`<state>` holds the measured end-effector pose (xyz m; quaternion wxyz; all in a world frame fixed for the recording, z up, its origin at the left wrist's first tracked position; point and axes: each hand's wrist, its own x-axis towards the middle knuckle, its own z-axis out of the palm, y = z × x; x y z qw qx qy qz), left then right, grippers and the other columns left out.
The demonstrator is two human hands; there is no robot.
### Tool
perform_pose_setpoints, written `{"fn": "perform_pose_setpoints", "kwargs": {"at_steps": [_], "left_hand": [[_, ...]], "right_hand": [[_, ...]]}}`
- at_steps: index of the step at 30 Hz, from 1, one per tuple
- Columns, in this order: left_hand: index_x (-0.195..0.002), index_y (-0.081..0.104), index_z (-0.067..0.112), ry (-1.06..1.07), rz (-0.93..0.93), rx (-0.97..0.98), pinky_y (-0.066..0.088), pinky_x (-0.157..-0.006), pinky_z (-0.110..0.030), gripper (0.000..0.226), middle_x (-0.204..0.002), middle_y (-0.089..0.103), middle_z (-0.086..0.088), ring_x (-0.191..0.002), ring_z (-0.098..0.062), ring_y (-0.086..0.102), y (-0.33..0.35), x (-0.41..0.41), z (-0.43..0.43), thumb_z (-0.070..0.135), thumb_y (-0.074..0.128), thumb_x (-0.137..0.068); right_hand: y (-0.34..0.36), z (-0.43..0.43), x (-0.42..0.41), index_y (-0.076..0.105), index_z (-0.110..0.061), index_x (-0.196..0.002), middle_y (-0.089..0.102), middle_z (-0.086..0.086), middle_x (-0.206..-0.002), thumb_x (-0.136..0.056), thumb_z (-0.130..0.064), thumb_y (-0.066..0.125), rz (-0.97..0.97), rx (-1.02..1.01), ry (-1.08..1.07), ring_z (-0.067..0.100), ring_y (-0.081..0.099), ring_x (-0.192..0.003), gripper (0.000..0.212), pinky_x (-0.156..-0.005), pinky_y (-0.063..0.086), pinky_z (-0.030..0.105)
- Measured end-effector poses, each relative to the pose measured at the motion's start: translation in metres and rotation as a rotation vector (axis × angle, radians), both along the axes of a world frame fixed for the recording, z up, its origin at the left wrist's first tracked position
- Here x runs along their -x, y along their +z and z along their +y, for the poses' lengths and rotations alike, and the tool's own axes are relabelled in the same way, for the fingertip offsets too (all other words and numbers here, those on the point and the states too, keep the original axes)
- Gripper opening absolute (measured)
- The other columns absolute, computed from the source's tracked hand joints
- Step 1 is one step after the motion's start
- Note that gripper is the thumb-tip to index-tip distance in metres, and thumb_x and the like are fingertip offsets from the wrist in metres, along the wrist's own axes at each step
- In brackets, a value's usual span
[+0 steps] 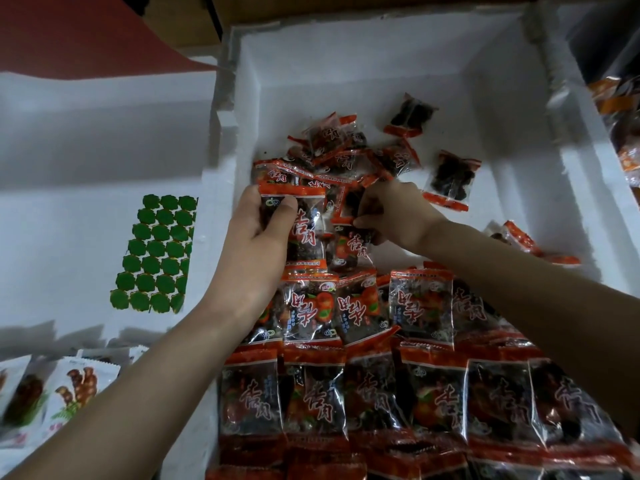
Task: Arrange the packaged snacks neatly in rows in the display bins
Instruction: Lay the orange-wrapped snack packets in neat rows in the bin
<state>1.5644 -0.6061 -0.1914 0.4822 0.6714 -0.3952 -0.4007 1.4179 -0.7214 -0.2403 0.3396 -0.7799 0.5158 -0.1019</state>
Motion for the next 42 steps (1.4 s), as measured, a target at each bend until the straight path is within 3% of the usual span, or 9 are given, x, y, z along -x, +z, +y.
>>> {"fn": "perform_pose_setpoints", "kwargs": {"at_steps": [3,6,11,15,20,25,31,36,42], "left_hand": [[-0.114,0.055,0.025,-0.022,-0.02,0.003,0.042,-0.067,-0.001,0.019,-0.102,0.064,0.016,-0.083,0.014,0.059,0.002,0.003,-0.001,0.026,0.044,-0.099],[-0.107,0.056,0.03,-0.015,-0.031,-0.018,0.046,-0.09,-0.023,0.014,-0.102,0.065,0.015,-0.097,0.001,0.06,-0.002,0.007,-0.003,0.028,0.045,-0.098],[-0.144,0.035,0.026,-0.027,-0.033,-0.074,0.021,-0.117,-0.034,0.052,-0.149,0.037,0.011,-0.137,-0.005,0.031,-0.001,0.019,-0.007,0.039,0.047,-0.096],[-0.15,0.018,0.026,-0.032,-0.025,-0.094,0.008,-0.093,-0.001,0.062,-0.153,0.017,0.019,-0.115,0.017,0.013,0.0,0.032,-0.012,0.038,0.046,-0.096],[-0.151,0.016,0.024,-0.069,-0.029,-0.071,0.009,-0.098,-0.007,0.064,-0.156,0.013,0.016,-0.138,0.005,0.009,-0.002,0.05,-0.023,0.037,0.045,-0.095],[-0.15,0.02,0.025,-0.101,-0.037,-0.065,0.012,-0.096,-0.007,0.062,-0.154,0.017,0.018,-0.123,0.012,0.014,-0.003,0.066,-0.028,0.037,0.044,-0.095],[-0.148,0.025,0.026,-0.093,0.012,-0.038,0.017,-0.101,-0.013,0.058,-0.139,0.033,0.031,-0.123,0.012,0.022,-0.002,0.066,-0.026,0.034,0.046,-0.095],[-0.149,0.025,0.028,-0.057,-0.022,-0.066,0.012,-0.112,-0.023,0.06,-0.152,0.022,0.02,-0.14,-0.002,0.019,-0.008,0.052,-0.021,0.041,0.047,-0.094],[-0.135,0.046,0.028,-0.031,-0.081,-0.03,0.038,-0.107,-0.033,0.043,-0.133,0.055,0.009,-0.123,-0.006,0.049,-0.002,0.022,-0.026,0.043,0.05,-0.094]], "right_hand": [[-0.002,0.0,0.0,0.061,-0.008,-0.091,0.067,0.011,-0.094,-0.086,-0.009,0.066,0.018,-0.045,0.076,0.018,0.066,-0.063,0.008,-0.061,0.058,0.028],[-0.003,0.001,0.002,0.057,-0.014,-0.089,0.067,0.008,-0.094,-0.085,-0.011,0.066,0.0,-0.054,0.131,0.01,0.062,-0.06,0.011,-0.053,0.055,0.021],[0.007,0.001,0.029,0.061,-0.02,-0.106,0.065,0.0,-0.104,-0.085,-0.029,0.066,0.021,0.135,0.127,0.017,0.06,-0.089,0.024,-0.083,0.049,0.033],[0.023,-0.005,0.092,0.065,-0.012,-0.103,0.066,0.005,-0.103,-0.088,-0.02,0.062,0.058,0.235,-0.07,0.02,0.06,-0.091,0.018,-0.083,0.047,0.034],[0.027,-0.011,0.146,0.057,-0.008,-0.122,0.062,0.013,-0.118,-0.087,-0.012,0.062,0.407,0.064,-0.077,0.028,0.059,-0.107,0.036,-0.089,0.041,0.027],[0.016,-0.015,0.144,0.053,-0.007,-0.125,0.06,0.015,-0.121,-0.089,-0.008,0.055,0.508,-0.005,0.084,0.028,0.057,-0.109,0.036,-0.093,0.043,0.031],[0.03,-0.02,0.141,0.07,-0.015,-0.095,0.069,0.002,-0.092,-0.074,-0.014,0.077,0.327,-0.006,-0.027,0.01,0.058,-0.081,0.022,-0.065,0.041,0.013],[0.047,-0.02,0.119,0.065,-0.028,-0.065,0.072,0.0,-0.082,-0.068,-0.016,0.08,-0.041,0.091,-0.145,0.015,0.067,-0.081,0.02,-0.084,0.053,0.032],[0.045,-0.019,0.066,0.075,-0.014,-0.092,0.072,0.002,-0.097,-0.081,-0.01,0.069,0.028,0.276,-0.002,0.013,0.065,-0.09,0.013,-0.079,0.043,0.015]]}}
